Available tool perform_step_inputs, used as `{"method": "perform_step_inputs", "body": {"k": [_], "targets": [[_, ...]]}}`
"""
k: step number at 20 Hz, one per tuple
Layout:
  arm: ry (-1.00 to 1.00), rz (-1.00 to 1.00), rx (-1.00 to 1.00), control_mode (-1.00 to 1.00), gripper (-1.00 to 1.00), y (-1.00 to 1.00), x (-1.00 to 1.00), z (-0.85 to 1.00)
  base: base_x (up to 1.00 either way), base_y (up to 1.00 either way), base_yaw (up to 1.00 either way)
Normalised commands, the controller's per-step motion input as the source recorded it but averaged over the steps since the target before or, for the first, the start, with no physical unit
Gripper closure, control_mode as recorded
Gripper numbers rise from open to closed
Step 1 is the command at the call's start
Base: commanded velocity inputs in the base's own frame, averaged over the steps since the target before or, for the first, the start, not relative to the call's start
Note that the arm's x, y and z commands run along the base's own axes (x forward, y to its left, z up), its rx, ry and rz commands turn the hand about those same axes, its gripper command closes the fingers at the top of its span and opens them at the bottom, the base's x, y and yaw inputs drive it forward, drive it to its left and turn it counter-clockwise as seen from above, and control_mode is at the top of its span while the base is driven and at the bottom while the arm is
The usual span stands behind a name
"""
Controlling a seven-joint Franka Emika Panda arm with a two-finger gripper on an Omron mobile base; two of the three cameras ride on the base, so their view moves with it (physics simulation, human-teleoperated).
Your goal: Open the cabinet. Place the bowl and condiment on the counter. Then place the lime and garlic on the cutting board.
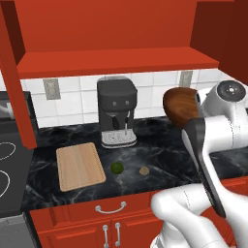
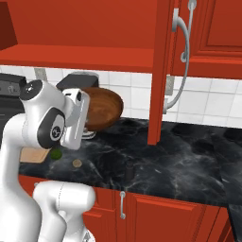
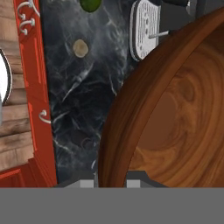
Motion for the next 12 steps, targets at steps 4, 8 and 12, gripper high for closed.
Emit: {"method": "perform_step_inputs", "body": {"k": [4, 8, 12], "targets": [[0.00, -0.03, 0.00, -1.00, 1.00, -0.08, 0.15, -0.12, 0.00, 0.00, 0.00], [0.00, -0.03, 0.00, -1.00, 1.00, -0.07, 0.13, -0.11, 0.00, 0.00, 0.00], [0.00, -0.02, 0.00, -1.00, 1.00, -0.05, 0.12, -0.12, 0.00, 0.00, 0.00]]}}
